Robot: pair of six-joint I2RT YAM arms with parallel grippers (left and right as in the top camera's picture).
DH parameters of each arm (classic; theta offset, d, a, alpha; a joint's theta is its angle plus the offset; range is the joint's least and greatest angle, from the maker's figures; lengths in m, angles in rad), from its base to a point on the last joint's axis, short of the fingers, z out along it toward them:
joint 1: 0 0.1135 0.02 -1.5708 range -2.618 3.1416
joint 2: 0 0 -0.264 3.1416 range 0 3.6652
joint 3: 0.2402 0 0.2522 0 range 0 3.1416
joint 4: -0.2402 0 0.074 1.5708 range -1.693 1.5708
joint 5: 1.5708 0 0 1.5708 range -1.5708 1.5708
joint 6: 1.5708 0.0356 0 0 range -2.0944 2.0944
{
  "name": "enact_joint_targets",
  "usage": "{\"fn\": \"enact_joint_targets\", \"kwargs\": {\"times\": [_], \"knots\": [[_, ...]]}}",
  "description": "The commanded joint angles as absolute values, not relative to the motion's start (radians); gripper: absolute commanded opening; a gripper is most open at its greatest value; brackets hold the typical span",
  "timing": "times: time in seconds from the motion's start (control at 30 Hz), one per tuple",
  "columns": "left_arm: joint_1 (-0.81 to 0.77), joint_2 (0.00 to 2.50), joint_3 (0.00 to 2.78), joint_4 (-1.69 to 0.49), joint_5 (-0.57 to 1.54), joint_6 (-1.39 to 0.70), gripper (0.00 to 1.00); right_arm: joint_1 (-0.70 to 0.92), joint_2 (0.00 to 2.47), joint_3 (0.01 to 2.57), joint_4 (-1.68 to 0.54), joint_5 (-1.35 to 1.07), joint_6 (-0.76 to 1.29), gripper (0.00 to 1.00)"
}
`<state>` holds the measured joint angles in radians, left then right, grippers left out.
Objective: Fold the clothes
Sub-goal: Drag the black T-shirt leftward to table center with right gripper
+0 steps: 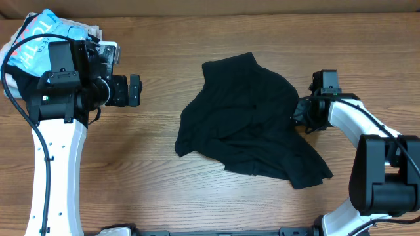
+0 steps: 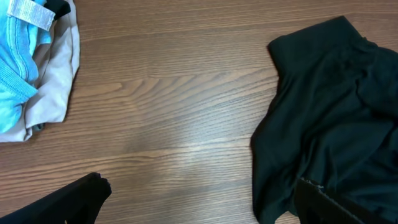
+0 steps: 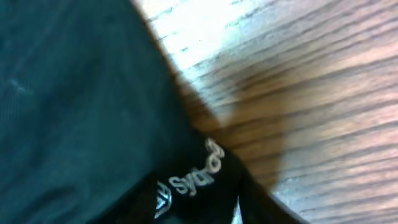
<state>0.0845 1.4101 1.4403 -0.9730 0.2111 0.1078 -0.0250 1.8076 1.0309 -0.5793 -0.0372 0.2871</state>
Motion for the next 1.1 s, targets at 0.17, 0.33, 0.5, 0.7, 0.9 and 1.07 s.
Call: {"fn": "enact_joint_targets", "kwargs": {"times": [0.17, 0.33, 0.5, 0.7, 0.9, 1.07], "knots": [[0.078, 1.419, 1.46, -0.97, 0.237, 0.109, 1.0, -0.054, 1.807, 1.089, -0.552, -0.041, 0.345, 0.04], [0.078, 1.419, 1.46, -0.968, 0.237, 0.109, 1.0, -0.116, 1.773, 1.295, -0.698, -0.046, 0.344, 0.04], [0.078, 1.419, 1.46, -0.966, 0.237, 0.109, 1.0, -0.207, 1.763, 1.574, -0.842, -0.046, 0.344, 0.04], [0.078, 1.419, 1.459, -0.964, 0.237, 0.123, 1.0, -0.297, 1.763, 1.817, -0.863, -0.047, 0.344, 0.09], [0.076, 1.42, 1.459, -0.968, 0.244, 0.133, 1.0, -0.321, 1.762, 1.91, -0.896, -0.052, 0.344, 1.0], [0.053, 1.45, 1.458, -0.999, 0.331, 0.212, 1.0, -0.32, 1.754, 1.921, -1.035, -0.154, 0.336, 1.0]]}}
